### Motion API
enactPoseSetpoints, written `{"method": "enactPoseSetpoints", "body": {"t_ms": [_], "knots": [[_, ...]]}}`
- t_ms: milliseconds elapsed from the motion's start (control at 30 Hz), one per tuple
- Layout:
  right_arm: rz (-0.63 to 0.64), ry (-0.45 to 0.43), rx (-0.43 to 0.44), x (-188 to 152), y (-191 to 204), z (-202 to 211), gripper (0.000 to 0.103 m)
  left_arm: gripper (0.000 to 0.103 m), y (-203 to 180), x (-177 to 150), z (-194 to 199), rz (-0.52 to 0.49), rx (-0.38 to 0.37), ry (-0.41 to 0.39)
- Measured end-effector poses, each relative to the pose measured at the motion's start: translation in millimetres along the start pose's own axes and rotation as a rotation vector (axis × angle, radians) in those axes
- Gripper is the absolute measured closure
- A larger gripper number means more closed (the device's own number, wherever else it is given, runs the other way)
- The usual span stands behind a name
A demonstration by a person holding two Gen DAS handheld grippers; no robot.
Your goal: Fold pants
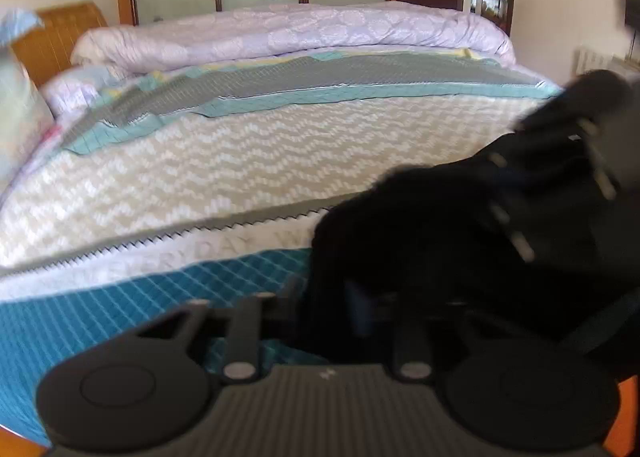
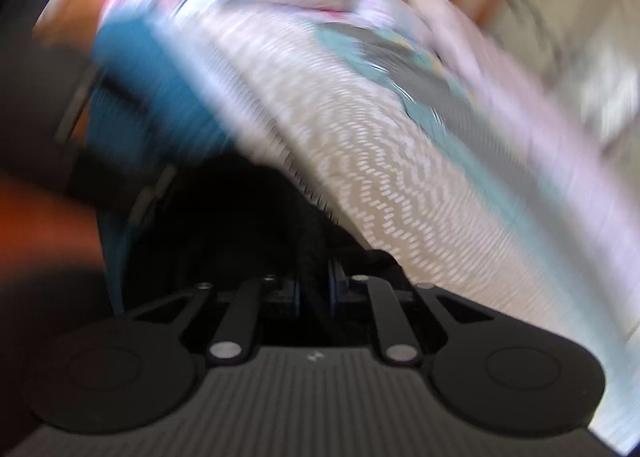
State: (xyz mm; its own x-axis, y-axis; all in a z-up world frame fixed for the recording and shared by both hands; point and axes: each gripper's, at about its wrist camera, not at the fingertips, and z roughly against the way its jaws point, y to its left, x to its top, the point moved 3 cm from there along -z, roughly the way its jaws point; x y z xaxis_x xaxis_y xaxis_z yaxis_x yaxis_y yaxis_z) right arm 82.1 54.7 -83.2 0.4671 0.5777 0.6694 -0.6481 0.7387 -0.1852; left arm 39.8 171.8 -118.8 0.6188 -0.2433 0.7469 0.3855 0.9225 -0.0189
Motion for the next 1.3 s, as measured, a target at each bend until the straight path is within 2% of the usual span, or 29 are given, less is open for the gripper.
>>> {"method": "enactPoseSetpoints", "body": {"t_ms": [67,100,167,200,267,300,333,367,400,433,467,533,600,633,667,700,733,833,867,933,1033,1067,1100,1133,1167,1233,1300], "knots": [[-0.274,-0.032,0.047,17,-43,-3,0.088,0.091,-4,0,12,0.027,-0.071,-0.044],[-0.406,-0.032,0.110,23,-62,-10,0.088,0.091,-7,1,17,0.034,-0.099,-0.069],[-0.664,0.010,0.263,29,-87,-36,0.084,0.090,-15,5,24,0.038,-0.113,-0.109],[-0.748,0.064,0.291,29,-92,-53,0.083,0.089,-16,8,23,0.049,-0.108,-0.111],[-0.802,0.152,0.294,29,-92,-74,0.083,0.088,-9,11,17,0.116,-0.109,-0.090],[-0.791,0.144,0.284,30,-92,-72,0.082,0.087,-4,10,16,0.154,-0.113,-0.084],[-0.771,0.126,0.285,30,-93,-64,0.077,0.084,4,7,17,0.192,-0.121,-0.086],[-0.746,0.107,0.303,29,-93,-52,0.071,0.072,12,3,19,0.235,-0.131,-0.088],[-0.730,0.077,0.324,28,-96,-37,0.049,0.059,20,-1,20,0.274,-0.136,-0.091],[-0.720,0.033,0.341,29,-97,-21,0.031,0.056,29,-5,21,0.315,-0.139,-0.092],[-0.709,-0.014,0.343,28,-98,-3,0.029,0.056,35,-8,20,0.344,-0.140,-0.087],[-0.676,-0.089,0.338,26,-103,32,0.030,0.056,44,-12,16,0.374,-0.136,-0.074],[-0.691,-0.201,0.325,15,-112,66,0.034,0.056,46,-14,13,0.376,-0.138,-0.069],[-0.712,-0.236,0.305,5,-118,76,0.047,0.056,45,-14,12,0.371,-0.141,-0.068],[-0.730,-0.237,0.272,-6,-125,80,0.055,0.056,44,-14,10,0.366,-0.143,-0.067],[-0.749,-0.212,0.229,-19,-128,79,0.070,0.056,43,-14,9,0.363,-0.142,-0.064],[-0.773,-0.175,0.194,-33,-131,71,0.076,0.056,42,-15,6,0.362,-0.139,-0.060],[-0.847,-0.062,0.121,-70,-127,42,0.080,0.056,42,-16,3,0.370,-0.129,-0.042],[-0.880,-0.025,0.128,-78,-120,31,0.081,0.056,43,-17,2,0.376,-0.132,-0.041],[-0.915,0.024,0.262,-77,-87,10,0.086,0.055,44,-16,4,0.389,-0.144,-0.040],[-0.727,0.018,0.452,-39,-16,-6,0.087,0.044,49,-19,8,0.432,-0.175,-0.041],[-0.646,0.022,0.448,-27,1,-8,0.087,0.040,53,-21,9,0.466,-0.176,-0.039],[-0.569,0.023,0.421,-18,13,-11,0.087,0.028,59,-23,10,0.505,-0.181,-0.035],[-0.509,0.023,0.390,-13,19,-13,0.087,0.021,66,-27,11,0.552,-0.200,-0.029],[-0.482,0.023,0.368,-11,20,-15,0.087,0.014,75,-31,14,0.603,-0.229,-0.035],[-0.496,0.011,0.360,-10,13,-13,0.086,0.011,90,-40,25,0.679,-0.281,-0.072],[-0.509,-0.015,0.340,-9,8,-10,0.082,0.004,103,-46,34,0.721,-0.281,-0.107]]}}
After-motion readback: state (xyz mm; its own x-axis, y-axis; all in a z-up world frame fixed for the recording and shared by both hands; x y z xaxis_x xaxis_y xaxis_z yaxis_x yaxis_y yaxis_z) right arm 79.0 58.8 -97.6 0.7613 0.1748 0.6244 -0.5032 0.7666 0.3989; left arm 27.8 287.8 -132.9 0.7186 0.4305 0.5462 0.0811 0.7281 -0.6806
